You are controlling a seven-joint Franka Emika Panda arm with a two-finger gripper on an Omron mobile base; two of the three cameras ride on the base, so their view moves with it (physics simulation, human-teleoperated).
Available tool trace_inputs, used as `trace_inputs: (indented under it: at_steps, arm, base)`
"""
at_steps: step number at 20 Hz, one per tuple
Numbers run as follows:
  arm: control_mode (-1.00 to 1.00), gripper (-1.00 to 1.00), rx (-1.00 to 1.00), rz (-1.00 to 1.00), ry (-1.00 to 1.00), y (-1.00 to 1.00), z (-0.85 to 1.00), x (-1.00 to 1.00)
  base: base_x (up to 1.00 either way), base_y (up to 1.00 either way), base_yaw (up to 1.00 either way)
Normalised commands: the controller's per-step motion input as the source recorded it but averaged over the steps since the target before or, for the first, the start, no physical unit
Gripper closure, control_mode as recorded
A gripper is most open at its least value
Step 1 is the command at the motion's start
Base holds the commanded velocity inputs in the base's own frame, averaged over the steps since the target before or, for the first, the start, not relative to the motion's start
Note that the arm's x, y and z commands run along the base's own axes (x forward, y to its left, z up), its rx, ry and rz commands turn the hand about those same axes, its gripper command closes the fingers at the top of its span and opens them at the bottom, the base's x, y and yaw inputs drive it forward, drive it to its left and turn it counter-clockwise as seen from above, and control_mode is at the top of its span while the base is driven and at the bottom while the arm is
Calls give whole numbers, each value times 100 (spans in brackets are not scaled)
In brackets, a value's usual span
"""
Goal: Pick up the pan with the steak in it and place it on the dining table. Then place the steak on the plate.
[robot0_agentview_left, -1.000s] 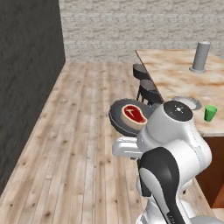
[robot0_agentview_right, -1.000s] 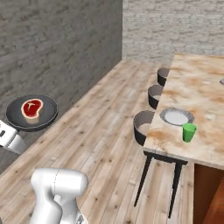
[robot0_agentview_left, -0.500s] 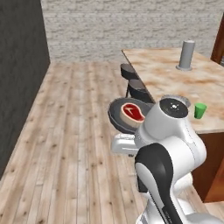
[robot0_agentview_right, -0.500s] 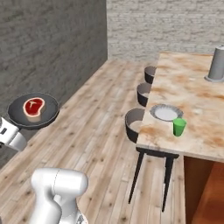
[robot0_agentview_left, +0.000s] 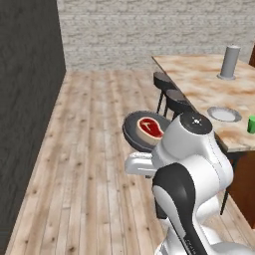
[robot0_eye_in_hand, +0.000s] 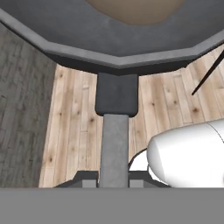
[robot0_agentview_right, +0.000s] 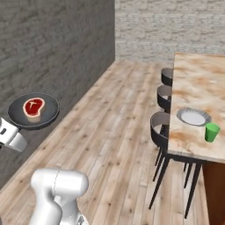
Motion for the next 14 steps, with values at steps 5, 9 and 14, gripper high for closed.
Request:
trace_inputs:
  at_steps: [5, 9, 14]
  arm:
    - [100, 100, 0, 0, 0, 0, 0, 0]
    - [100, 100, 0, 0, 0, 0, 0, 0]
    - [100, 100, 0, 0, 0, 0, 0, 0]
  base:
    - [-13, 39, 2]
    - [6, 7, -1]
    - [69, 25, -8]
